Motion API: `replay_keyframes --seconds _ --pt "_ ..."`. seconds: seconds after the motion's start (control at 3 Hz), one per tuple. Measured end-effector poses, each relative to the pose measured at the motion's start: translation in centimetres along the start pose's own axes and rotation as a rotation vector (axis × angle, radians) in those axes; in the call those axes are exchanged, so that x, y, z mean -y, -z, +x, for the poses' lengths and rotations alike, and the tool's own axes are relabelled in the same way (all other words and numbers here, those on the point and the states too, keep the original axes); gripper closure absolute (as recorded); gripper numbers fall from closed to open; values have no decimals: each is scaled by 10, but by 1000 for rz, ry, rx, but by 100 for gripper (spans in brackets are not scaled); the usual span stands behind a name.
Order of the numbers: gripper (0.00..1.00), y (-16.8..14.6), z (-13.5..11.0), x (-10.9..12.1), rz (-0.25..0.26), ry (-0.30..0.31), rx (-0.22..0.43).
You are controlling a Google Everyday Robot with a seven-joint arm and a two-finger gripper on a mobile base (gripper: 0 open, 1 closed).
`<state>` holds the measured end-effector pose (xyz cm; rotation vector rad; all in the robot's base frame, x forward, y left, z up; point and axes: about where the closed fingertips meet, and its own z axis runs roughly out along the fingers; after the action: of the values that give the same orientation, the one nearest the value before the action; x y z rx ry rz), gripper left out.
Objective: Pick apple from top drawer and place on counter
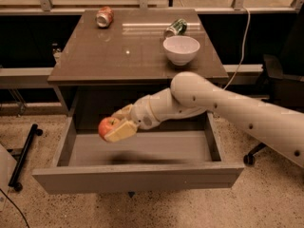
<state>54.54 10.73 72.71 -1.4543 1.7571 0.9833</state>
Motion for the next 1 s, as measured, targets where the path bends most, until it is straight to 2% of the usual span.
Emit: replay_keyframes --seconds 0.33,0.67,1.0 --pt "100 72 -39 -1 37 66 -2" --pt "100 147 -88 16 105 139 -49" --pt "100 177 -115 47 219 85 -39"
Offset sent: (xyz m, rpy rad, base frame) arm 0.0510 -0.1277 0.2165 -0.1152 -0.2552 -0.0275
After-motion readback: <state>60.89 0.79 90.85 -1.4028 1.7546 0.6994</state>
